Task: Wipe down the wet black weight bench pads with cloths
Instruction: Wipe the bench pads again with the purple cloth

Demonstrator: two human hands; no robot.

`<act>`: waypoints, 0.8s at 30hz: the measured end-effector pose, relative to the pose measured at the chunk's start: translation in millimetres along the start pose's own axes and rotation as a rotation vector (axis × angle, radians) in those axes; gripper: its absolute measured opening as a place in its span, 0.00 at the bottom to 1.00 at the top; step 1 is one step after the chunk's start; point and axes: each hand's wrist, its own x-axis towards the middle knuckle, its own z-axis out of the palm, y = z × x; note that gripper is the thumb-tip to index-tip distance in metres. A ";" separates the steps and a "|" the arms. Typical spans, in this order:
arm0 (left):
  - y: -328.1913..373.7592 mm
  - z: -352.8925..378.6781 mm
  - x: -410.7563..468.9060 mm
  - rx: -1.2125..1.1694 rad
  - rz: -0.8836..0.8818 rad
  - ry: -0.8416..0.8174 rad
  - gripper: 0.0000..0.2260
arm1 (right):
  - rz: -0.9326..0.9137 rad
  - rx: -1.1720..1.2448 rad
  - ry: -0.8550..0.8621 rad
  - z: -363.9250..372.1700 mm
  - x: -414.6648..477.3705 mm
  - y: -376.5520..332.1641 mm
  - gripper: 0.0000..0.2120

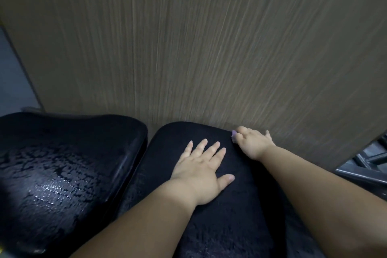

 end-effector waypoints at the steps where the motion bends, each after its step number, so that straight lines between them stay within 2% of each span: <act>1: 0.2 -0.5 -0.6 0.000 0.000 -0.007 0.32 | 0.024 -0.006 0.000 -1.8 -3.6 7.9 0.16; 4: -1.8 -1.9 -5.0 -0.003 -0.017 -0.028 0.32 | 0.109 0.002 -0.003 -5.3 -14.6 36.6 0.14; 7: -9.7 -3.9 -12.7 0.000 -0.051 -0.038 0.32 | 0.200 0.034 0.007 -4.6 -22.2 60.3 0.16; 12: -19.1 -0.9 -23.7 0.005 -0.073 0.011 0.33 | 0.246 0.004 -0.024 -3.4 -16.1 48.3 0.19; 18: -19.4 1.6 -22.8 -0.011 -0.062 0.027 0.33 | 0.062 -0.140 -0.048 1.7 6.5 -19.4 0.21; 22: -20.0 1.7 -19.8 -0.032 -0.071 0.022 0.34 | -0.075 -0.052 -0.062 4.2 16.9 -83.7 0.18; 24: -20.8 0.6 -18.2 -0.038 -0.080 0.013 0.35 | -0.123 -0.010 -0.064 5.5 19.7 -94.0 0.17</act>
